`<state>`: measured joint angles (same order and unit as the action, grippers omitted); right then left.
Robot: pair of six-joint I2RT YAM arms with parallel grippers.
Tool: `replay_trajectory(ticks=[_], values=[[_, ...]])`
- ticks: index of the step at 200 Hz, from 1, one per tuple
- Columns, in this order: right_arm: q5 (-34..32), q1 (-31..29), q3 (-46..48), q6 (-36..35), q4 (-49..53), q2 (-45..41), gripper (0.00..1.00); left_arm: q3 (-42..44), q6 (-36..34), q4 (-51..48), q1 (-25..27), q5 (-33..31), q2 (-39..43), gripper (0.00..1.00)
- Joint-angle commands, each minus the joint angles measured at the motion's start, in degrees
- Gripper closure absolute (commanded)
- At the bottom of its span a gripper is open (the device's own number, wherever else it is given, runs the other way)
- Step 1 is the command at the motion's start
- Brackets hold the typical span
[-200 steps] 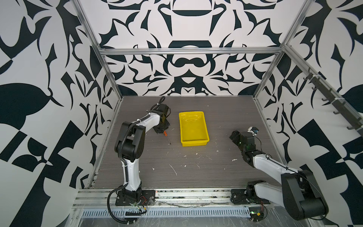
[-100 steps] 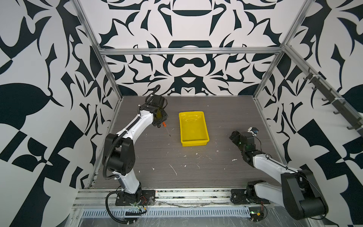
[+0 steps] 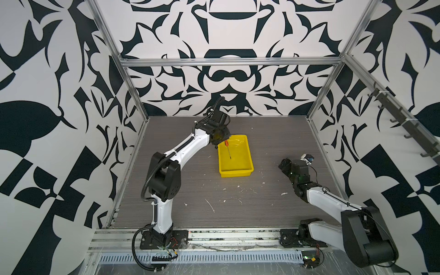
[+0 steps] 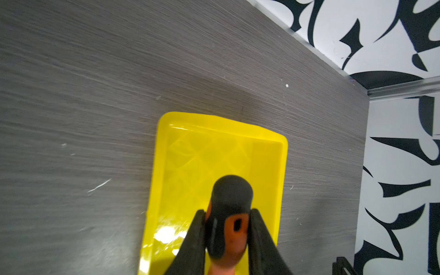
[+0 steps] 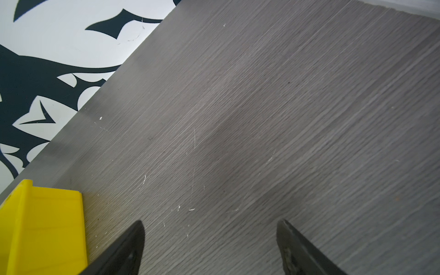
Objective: Put the screwdriver in the bin
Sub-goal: 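Lift the screwdriver with the left gripper and carry it over the yellow bin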
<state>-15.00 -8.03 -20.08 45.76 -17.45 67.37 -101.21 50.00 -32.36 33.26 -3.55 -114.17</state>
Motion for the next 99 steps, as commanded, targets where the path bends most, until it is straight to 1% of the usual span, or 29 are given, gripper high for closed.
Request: replay_trajectory(ticks=[1,19,36,58,74,99], values=[[-0.9,-0.3,-2.1,-0.3,-1.4,0.2,0.1,-4.5,0.8,-0.1,0.2,2.4,-5.0,0.93],[-0.6,-0.3,-2.0,0.0,-1.6,0.8,0.1,-6.8,0.6,-0.3,0.2,2.5,-8.5,0.92],[0.2,-0.3,-2.2,0.2,-2.1,1.6,0.1,-7.9,-0.5,-1.6,0.2,0.9,-11.1,0.92],[-0.1,-0.3,-2.4,-0.3,-1.7,1.4,0.1,-7.6,-0.9,-2.0,0.2,-0.6,-12.9,0.92],[-0.7,-0.3,-2.0,-0.3,-2.0,1.4,0.1,-7.3,0.0,-1.9,0.2,-0.7,-13.9,0.92],[0.1,-0.3,-2.3,-0.3,-2.7,2.2,0.1,-6.9,1.0,-2.1,0.2,-0.5,-14.8,0.92]])
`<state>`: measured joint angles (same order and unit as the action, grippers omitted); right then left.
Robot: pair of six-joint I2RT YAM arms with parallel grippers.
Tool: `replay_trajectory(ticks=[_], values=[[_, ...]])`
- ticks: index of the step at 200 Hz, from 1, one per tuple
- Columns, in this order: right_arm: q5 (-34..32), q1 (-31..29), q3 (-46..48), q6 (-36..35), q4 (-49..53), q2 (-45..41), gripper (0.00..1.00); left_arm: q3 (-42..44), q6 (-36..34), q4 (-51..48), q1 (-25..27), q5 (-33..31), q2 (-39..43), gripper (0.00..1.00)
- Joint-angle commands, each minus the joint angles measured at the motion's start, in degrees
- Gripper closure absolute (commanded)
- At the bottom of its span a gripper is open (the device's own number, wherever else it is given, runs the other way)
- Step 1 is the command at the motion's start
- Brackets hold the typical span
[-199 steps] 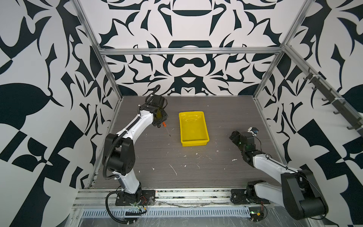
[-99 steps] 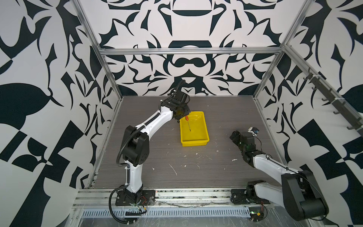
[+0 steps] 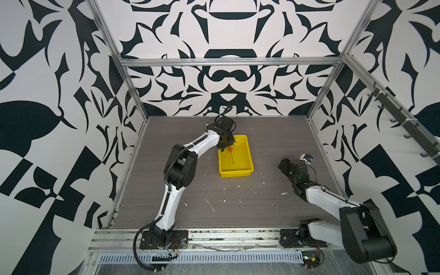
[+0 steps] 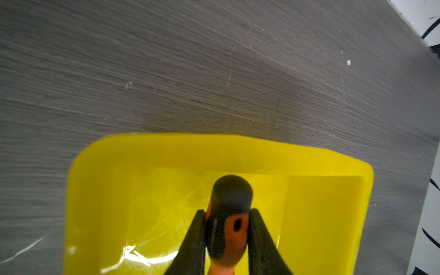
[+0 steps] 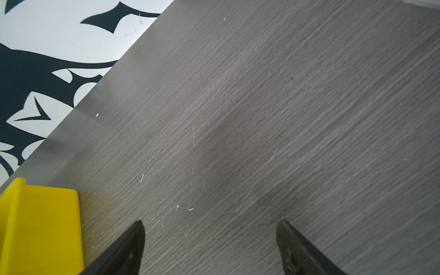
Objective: Put the screwdriver in the bin
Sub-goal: 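Lift the screwdriver with the left gripper and carry it over the yellow bin, then lower the screwdriver into the bin and open the left gripper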
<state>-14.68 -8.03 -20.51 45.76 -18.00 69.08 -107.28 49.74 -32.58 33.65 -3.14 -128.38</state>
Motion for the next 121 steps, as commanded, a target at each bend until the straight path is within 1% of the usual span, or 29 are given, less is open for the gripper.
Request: replay_trajectory(ticks=[1,21,33,38,51,63,87,97,107,121], values=[[-0.2,-0.3,-1.8,-0.3,-2.2,0.5,0.1,-0.8,1.3,-1.9,-0.2,-1.0,-0.6,0.92],[0.2,-0.3,-1.9,0.0,-2.7,1.9,0.1,-0.1,1.6,-2.0,-0.2,-1.8,-0.6,0.89],[0.7,-0.3,-2.2,0.3,-3.0,2.7,0.1,-0.4,1.7,-2.4,-0.2,-2.1,-0.6,0.85],[1.0,-0.2,-2.4,0.3,-3.0,2.9,0.1,-0.7,1.7,-2.6,-0.2,-2.1,-0.6,0.82],[1.5,-0.3,-2.5,0.4,-3.1,3.1,0.1,-1.2,1.6,-3.3,-0.2,-2.3,-0.5,0.68],[1.4,-0.4,-2.4,0.6,-3.8,3.5,0.11,-1.3,1.3,-3.8,-0.2,-2.6,-0.2,0.59],[2.1,-0.4,-3.0,0.9,-5.2,5.9,0.11,-1.9,1.4,-6.0,-0.2,-3.5,0.5,0.44],[2.4,-0.3,-3.9,0.6,-4.2,6.5,0.11,-2.0,1.2,-6.6,-0.2,-3.6,1.3,0.39],[2.2,-0.4,-4.1,0.1,-3.7,6.4,0.11,-1.9,0.6,-7.1,-0.2,-3.5,2.5,0.35],[1.3,-0.3,-3.8,-0.7,-3.7,5.4,0.11,-0.5,0.2,-7.1,-0.2,-3.3,5.2,0.27]])
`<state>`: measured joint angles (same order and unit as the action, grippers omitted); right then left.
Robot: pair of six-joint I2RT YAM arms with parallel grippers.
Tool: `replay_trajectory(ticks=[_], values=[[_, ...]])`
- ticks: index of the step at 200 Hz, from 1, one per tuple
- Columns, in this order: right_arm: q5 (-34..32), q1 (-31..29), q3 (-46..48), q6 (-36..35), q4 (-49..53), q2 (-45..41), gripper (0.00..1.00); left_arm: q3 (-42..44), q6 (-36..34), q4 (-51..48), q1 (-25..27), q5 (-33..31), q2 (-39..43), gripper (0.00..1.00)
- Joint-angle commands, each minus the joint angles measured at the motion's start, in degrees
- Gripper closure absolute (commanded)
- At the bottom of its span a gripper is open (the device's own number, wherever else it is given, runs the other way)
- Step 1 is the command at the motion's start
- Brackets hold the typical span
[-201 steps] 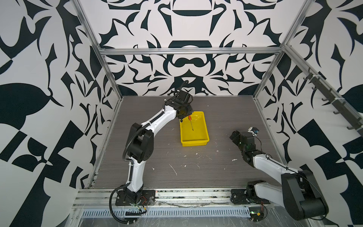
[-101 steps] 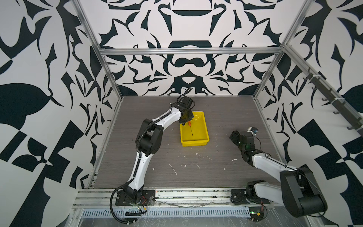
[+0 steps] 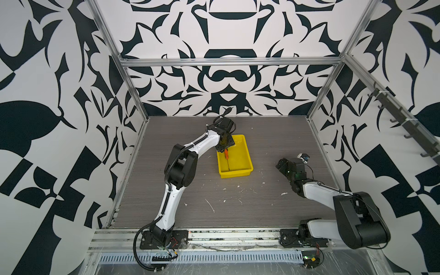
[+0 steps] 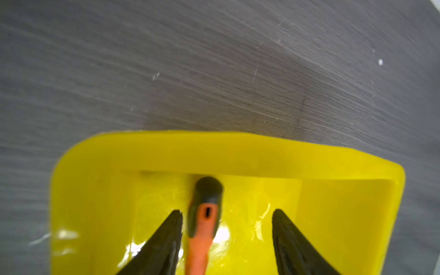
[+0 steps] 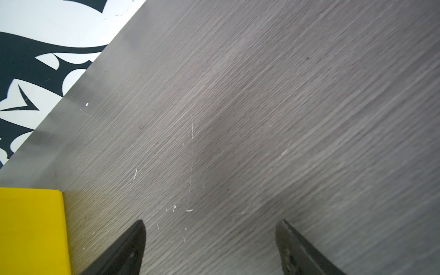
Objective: Put the screwdriver in the bin
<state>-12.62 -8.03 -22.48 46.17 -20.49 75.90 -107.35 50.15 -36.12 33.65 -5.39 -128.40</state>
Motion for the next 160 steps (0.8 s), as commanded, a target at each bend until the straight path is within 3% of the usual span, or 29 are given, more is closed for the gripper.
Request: replay_trajectory(ticks=[1,35,50,80,102,135,147,160], values=[[-0.9,-0.4,-1.8,-1.2,-1.2,-1.5,0.11,-0.3,-0.2,-3.5,-0.2,-1.0,5.4,0.26],[-2.7,-0.4,-0.3,-2.2,-2.9,-1.4,0.11,9.6,0.1,3.4,-0.2,-0.3,15.9,0.16],[-3.3,-0.4,-0.3,-2.6,-1.8,-0.8,0.11,14.0,-0.6,6.2,-0.2,-1.8,20.5,0.0],[-3.4,-0.4,0.8,-3.8,-0.7,-3.2,0.1,20.9,-9.5,11.6,-0.4,-0.5,27.7,0.0],[-3.7,-0.4,1.7,-4.0,-0.9,-5.3,0.1,24.4,-17.6,8.8,-0.6,-1.3,30.6,0.0],[-6.1,-0.5,1.8,-3.9,-1.2,-6.0,0.08,40.3,-19.5,15.7,-0.6,-6.6,39.1,0.0],[-5.9,-0.5,1.8,-2.8,-1.2,-6.1,0.01,44.7,-20.4,17.1,-0.6,-10.5,42.8,0.0],[-4.1,-0.7,1.9,-1.4,-1.0,-7.3,0.0,48.9,-23.2,19.0,-0.7,-15.9,46.3,0.0]])
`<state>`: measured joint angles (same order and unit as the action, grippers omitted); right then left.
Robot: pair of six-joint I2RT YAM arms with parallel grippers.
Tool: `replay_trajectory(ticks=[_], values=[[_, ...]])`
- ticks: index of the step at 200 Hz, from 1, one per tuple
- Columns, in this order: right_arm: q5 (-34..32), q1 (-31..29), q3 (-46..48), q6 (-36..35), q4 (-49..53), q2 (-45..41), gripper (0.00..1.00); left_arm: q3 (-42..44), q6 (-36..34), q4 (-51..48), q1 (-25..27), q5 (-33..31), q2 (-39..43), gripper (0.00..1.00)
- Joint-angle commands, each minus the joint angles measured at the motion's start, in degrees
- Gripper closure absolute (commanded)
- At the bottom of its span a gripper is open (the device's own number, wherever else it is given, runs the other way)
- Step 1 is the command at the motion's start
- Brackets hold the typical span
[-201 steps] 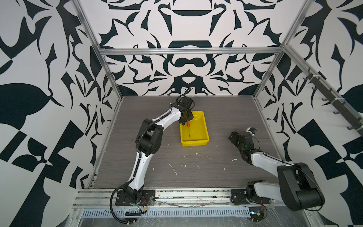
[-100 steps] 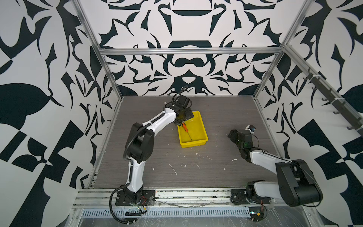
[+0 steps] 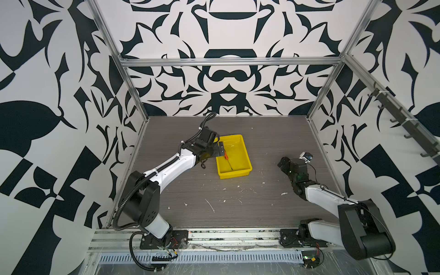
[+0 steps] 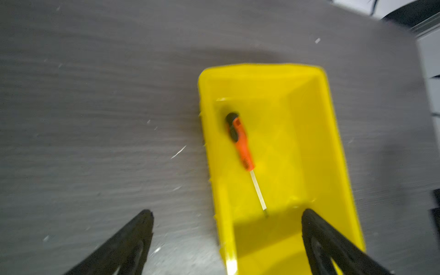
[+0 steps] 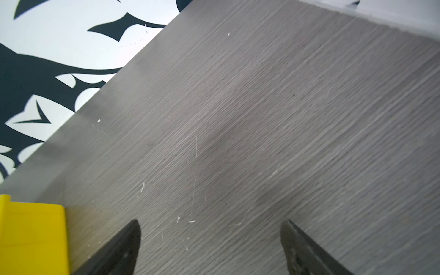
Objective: Put the screwdriver in the bin
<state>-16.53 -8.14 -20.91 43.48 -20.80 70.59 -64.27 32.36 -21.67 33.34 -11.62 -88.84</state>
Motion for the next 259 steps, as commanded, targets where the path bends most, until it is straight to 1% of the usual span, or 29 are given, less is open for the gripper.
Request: replay_trajectory(ticks=[1,16,25,37,58,76,86,95,109,117,127,139,149,163,169,178,191,204,211,238,253,259], values=[[-0.1,-0.6,0.4,1.4,-0.7,-2.1,0.0,6.2,-5.5,4.7,-0.4,-10.2,6.9,0.0],[-0.1,-1.6,0.6,1.3,-0.5,-3.8,0.0,10.8,-7.1,6.4,-0.8,-16.5,10.3,0.0],[-0.7,-1.8,-0.2,1.2,1.9,-5.0,0.01,14.0,-8.1,8.5,-1.4,-17.4,12.2,0.0],[-2.0,-1.8,-2.8,0.4,8.9,-7.4,0.01,18.1,-9.7,12.2,-2.4,-16.8,14.9,0.0],[-7.4,-1.8,-8.5,-1.9,20.1,-11.2,0.0,24.3,-12.4,18.3,-4.6,-17.6,18.2,0.0],[-14.5,-1.8,-10.9,-4.5,24.1,-13.6,0.01,27.8,-12.0,21.8,-6.4,-19.4,18.0,0.0],[-18.7,-1.8,-10.3,-7.3,22.3,-14.5,0.0,29.2,-10.5,23.1,-7.4,-19.2,17.5,0.0],[-22.4,-1.8,-8.1,-11.6,17.5,-14.8,0.0,30.1,-9.6,24.0,-8.5,-16.6,17.3,0.0],[-27.4,-1.7,-3.0,-19.4,4.2,-14.1,0.01,30.8,-8.6,25.1,-8.9,-13.8,17.2,0.0],[-28.4,-1.7,-0.6,-23.5,-2.8,-13.3,0.0,31.4,-8.1,26.2,-8.9,-13.0,17.1,0.0],[-28.3,-1.7,0.7,-27.8,-8.0,-11.6,0.01,31.4,-7.9,25.7,-9.0,-12.3,16.8,0.0],[-27.8,-1.8,0.0,-32.0,-10.0,-8.2,0.0,30.3,-8.0,23.6,-9.0,-11.3,16.8,0.0],[-26.0,-1.7,-1.6,-35.7,-9.4,-4.9,0.0,29.6,-8.5,22.3,-8.9,-10.8,17.1,0.0],[-22.4,-1.7,-4.9,-43.3,-6.8,0.2,0.0,29.5,-9.4,21.7,-9.0,-10.9,18.2,0.0],[-21.3,-1.8,-6.2,-45.2,-5.7,2.3,0.0,29.7,-9.5,21.7,-9.0,-11.2,18.7,0.0],[-22.1,-1.7,-7.7,-45.6,-5.8,5.6,0.0,30.2,-9.1,21.8,-9.0,-11.5,19.5,0.0],[-23.3,-1.7,-7.5,-45.3,-9.1,8.7,0.0,31.2,-8.8,22.9,-9.0,-10.6,20.7,0.0],[-22.1,-1.7,-5.5,-45.7,-14.2,9.9,0.01,31.9,-8.7,23.8,-9.1,-9.3,21.3,0.0],[-21.0,-1.7,-5.0,-46.2,-15.3,10.1,0.0,31.9,-8.6,23.9,-9.0,-9.2,21.5,0.0],[-18.6,-1.2,-4.5,-46.1,-16.4,11.4,0.0,31.6,-7.0,23.8,-9.1,-11.6,21.2,0.0],[-17.7,-0.9,-3.5,-47.3,-18.3,12.1,0.0,29.2,-5.5,23.0,-9.1,-13.0,20.5,0.0],[-15.8,-1.0,-3.5,-47.1,-17.8,11.6,0.0,27.5,-4.3,22.1,-9.1,-13.8,20.1,0.0]])
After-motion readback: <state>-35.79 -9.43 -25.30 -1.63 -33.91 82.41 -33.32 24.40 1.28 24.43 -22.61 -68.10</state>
